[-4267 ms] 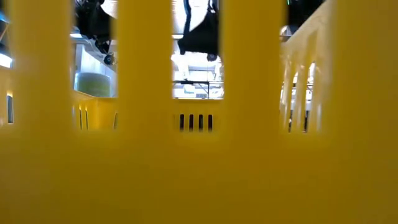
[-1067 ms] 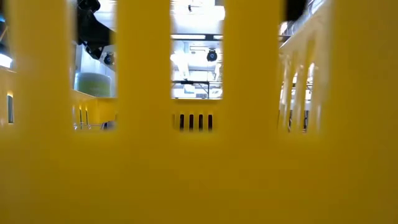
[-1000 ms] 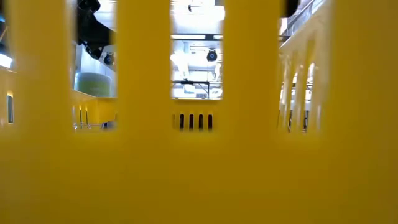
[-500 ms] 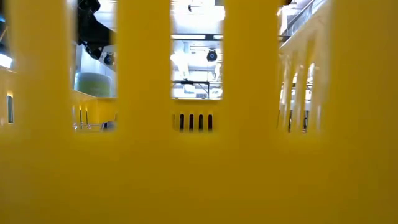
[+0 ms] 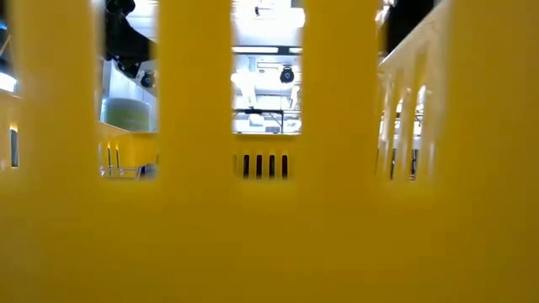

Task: Pick & Place Travel size toiletries
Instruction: Put the green shampoo bottle into the bottom black bin

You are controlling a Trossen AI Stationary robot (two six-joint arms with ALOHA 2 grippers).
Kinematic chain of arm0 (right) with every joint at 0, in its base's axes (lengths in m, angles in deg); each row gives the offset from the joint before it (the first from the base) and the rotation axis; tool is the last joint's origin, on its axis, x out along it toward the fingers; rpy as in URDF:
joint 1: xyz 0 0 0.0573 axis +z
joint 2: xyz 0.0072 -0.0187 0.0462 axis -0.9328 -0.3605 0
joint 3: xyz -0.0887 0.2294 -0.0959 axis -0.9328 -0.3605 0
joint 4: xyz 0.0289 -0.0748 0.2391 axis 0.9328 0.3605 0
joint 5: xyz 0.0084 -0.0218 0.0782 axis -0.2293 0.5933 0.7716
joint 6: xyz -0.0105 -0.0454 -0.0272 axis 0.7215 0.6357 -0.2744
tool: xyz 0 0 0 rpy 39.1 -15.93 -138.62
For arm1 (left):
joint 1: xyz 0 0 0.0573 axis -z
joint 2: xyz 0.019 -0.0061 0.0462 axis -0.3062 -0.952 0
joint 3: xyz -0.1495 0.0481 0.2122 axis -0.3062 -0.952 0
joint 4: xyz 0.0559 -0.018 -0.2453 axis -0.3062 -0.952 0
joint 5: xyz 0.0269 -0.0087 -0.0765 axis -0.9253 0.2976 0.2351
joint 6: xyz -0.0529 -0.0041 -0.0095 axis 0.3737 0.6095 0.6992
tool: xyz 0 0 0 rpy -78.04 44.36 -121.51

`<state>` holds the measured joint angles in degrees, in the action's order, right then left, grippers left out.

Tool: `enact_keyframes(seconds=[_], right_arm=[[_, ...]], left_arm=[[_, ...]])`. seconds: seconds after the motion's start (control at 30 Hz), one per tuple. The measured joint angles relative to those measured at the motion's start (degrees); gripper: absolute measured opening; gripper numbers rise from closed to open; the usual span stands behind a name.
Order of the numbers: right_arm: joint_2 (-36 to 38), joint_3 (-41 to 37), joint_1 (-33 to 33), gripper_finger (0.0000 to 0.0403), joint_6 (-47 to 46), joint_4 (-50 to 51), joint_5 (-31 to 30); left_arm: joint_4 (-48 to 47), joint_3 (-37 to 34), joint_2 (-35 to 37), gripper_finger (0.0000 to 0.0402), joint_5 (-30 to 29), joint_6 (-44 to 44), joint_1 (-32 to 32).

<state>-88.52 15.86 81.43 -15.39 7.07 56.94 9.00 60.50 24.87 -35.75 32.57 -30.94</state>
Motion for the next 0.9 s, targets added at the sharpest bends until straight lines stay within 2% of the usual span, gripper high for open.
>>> enact_keyframes(seconds=[0.17,0.37,0.67,0.9], right_arm=[[8.1,-5.9,-2.6,0.0002,1.0,-1.4,0.1],[16.2,-9.4,-4.5,0.0002,3.6,-1.2,0.3],[25.5,-12.7,-7.3,0.0002,9.0,-0.2,0.1],[30.9,-18.0,-10.2,0.0002,9.2,-2.7,0.0]], left_arm=[[-0.1,0.0,0.0,0.0001,0.0,-0.1,0.0],[-0.2,0.0,0.0,0.0001,0.0,-0.1,0.0],[-0.2,0.0,0.0,0.0001,0.0,-0.1,0.0],[-0.4,0.0,0.0,0.0001,0.0,-0.1,0.0]])
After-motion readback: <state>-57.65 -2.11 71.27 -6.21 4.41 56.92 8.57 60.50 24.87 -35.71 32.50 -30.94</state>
